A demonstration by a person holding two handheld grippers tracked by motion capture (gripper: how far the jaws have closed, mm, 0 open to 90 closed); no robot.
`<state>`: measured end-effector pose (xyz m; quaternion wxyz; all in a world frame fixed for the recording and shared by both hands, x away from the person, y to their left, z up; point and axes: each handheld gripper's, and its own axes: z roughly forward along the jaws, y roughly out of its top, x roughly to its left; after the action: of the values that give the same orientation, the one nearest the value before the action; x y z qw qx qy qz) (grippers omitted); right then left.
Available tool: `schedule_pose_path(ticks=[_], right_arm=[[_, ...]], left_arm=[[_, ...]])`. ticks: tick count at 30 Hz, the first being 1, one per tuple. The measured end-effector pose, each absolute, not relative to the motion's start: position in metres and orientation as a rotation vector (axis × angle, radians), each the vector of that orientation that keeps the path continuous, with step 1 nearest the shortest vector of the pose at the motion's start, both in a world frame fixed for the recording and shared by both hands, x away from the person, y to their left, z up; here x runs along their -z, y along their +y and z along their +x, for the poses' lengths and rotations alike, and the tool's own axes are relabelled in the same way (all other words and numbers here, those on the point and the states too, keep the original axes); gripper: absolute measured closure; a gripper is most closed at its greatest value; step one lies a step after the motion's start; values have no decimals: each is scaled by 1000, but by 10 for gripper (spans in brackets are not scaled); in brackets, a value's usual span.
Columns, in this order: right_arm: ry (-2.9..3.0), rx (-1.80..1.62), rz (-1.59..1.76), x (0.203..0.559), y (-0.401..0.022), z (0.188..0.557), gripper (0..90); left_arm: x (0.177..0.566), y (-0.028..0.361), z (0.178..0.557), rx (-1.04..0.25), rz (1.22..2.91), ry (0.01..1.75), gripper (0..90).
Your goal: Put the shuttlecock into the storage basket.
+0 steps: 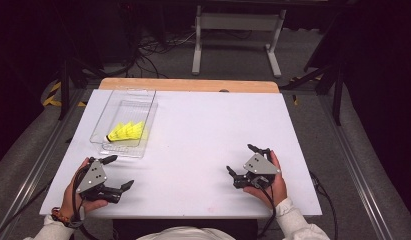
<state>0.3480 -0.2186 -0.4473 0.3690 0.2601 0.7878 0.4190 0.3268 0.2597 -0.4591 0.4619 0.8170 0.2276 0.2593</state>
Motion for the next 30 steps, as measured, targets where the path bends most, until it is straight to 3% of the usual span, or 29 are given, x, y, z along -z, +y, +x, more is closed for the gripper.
schedule_pose_path(ticks=[30], right_arm=[[1989, -1077, 737, 456, -247, 334, 46]], left_arm=[[458, 265, 331, -682, 1967, 588, 40]])
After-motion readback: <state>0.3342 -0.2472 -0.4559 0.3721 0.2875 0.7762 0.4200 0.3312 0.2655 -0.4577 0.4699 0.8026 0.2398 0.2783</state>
